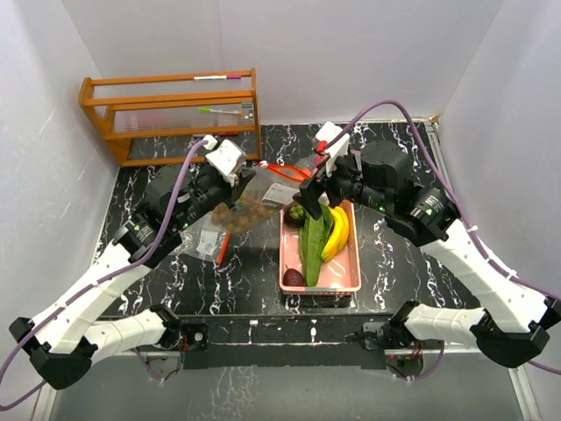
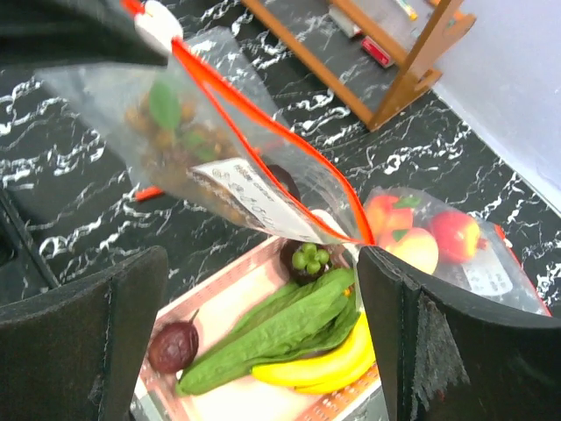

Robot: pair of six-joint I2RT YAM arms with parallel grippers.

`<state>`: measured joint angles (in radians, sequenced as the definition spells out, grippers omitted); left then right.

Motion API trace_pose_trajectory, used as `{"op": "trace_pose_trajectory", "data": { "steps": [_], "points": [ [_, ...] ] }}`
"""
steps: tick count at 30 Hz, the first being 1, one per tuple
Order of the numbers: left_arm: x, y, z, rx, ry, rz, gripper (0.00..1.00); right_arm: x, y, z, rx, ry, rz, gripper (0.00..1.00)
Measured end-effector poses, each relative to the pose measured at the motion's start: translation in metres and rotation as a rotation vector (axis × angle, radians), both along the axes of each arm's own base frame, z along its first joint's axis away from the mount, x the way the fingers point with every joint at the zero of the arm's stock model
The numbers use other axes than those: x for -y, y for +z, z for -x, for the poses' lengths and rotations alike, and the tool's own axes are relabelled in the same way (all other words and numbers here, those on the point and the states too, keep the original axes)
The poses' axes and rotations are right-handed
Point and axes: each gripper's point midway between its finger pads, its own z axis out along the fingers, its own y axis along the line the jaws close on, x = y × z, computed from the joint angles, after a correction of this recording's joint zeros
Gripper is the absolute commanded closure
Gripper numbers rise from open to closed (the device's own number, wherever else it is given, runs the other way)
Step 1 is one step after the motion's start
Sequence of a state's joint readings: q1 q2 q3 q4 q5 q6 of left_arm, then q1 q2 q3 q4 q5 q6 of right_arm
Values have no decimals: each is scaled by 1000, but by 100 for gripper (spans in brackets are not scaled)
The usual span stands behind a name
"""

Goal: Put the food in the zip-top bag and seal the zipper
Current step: Zip the zipper food storage bag.

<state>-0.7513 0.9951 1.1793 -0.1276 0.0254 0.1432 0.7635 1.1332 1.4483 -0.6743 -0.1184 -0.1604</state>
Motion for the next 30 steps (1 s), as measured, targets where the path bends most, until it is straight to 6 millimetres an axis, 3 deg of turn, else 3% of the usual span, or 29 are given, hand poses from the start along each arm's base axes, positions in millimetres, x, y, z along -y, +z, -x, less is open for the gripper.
{"op": "trace_pose_trajectory", "data": {
  "steps": [4, 6, 8, 16, 21, 30],
  "points": [
    [3, -18, 5, -27, -41, -47, 100, -3, 6, -4, 11, -18, -46, 18],
    [6, -22, 11, -34, -80, -63, 100, -7, 10, -2, 20, 9, -62, 44],
    [9, -24, 17, -37, -121, -77, 100, -11, 15, 1, 38, 39, -69, 49],
    [11, -6, 49, -2, -272, -104, 100, -33, 49, 9, 114, 203, -83, 32],
    [7, 5, 59, 31, -307, -107, 100, -43, 46, 26, 112, 333, -66, 26],
    [9, -3, 71, 17, -371, -134, 100, -53, 44, 49, 124, 519, -41, 28]
  ]
}}
